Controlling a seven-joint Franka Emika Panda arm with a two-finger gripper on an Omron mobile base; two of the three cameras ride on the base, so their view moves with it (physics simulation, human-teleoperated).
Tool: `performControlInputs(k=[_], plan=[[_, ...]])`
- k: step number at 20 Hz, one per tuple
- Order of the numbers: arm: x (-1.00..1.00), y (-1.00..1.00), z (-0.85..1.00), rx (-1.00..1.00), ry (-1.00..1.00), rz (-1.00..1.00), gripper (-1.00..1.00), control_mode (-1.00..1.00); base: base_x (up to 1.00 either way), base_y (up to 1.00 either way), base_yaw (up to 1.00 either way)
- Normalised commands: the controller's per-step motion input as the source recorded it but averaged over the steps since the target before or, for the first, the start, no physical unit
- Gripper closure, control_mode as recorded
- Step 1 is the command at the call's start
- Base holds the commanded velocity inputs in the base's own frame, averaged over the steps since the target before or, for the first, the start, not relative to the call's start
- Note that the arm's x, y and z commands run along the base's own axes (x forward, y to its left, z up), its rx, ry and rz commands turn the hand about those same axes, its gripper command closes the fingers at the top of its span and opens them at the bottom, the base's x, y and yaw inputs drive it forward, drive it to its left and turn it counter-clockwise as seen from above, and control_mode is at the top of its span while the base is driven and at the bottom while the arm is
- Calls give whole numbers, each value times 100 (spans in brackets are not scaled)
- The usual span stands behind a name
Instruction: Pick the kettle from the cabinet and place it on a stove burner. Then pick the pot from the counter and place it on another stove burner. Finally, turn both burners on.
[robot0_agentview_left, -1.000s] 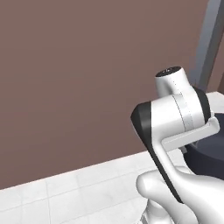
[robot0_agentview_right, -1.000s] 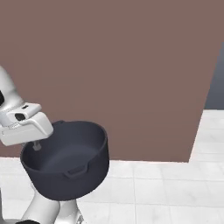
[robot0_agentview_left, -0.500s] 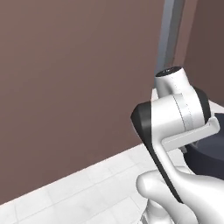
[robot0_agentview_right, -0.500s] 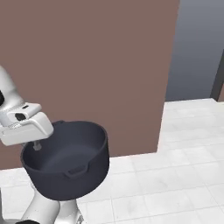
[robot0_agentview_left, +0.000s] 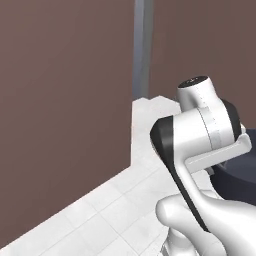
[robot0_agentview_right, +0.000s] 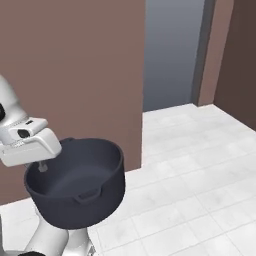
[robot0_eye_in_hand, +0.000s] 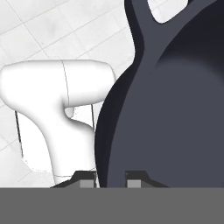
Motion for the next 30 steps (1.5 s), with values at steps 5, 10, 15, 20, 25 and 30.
performControlInputs(k=[5,10,15,20,25,30], plan=[[0,0,0,0,0,0,100,100,43,-28,-39],[0,0,0,0,0,0,100,100,54,-30,-38],[0,0,0,0,0,0,100,100,59,-35,-39],[0,0,0,0,0,0,100,100,66,-33,-37],[0,0,0,0,0,0,100,100,79,-21,-31],[0,0,0,0,0,0,100,100,80,-14,-29]])
